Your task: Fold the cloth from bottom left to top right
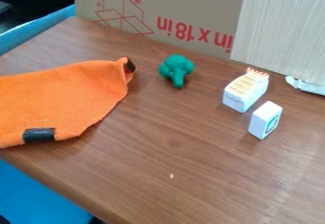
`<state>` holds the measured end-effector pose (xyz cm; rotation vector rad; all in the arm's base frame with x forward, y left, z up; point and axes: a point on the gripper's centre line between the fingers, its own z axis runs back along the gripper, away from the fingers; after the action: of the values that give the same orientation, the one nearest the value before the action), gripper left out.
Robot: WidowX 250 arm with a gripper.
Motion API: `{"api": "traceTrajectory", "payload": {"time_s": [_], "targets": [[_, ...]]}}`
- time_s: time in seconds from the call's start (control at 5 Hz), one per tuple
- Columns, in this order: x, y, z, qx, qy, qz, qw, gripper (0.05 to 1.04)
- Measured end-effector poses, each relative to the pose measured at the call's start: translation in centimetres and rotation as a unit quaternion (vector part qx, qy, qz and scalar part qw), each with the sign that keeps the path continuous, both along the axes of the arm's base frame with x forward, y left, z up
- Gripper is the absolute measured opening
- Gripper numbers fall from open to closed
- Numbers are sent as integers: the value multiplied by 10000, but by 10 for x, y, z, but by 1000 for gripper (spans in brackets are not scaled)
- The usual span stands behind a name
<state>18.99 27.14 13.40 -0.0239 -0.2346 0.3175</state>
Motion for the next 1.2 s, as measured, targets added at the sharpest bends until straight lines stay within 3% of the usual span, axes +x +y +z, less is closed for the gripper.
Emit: {"api": "traceTrajectory", "payload": {"time_s": [0.2, 0.4, 0.6, 1.0, 1.2], "targets": [[0, 0, -11, -162, 80, 29, 9998, 1001], [-7, 15, -22, -467, 62, 490, 9977, 1001], [-14, 30, -38, -829, 208, 957, 9917, 1001], [-33, 43, -50, -686, 137, 1641, 9840, 1001], [-41, 40, -58, -830, 141, 2000, 9762, 1001]]}}
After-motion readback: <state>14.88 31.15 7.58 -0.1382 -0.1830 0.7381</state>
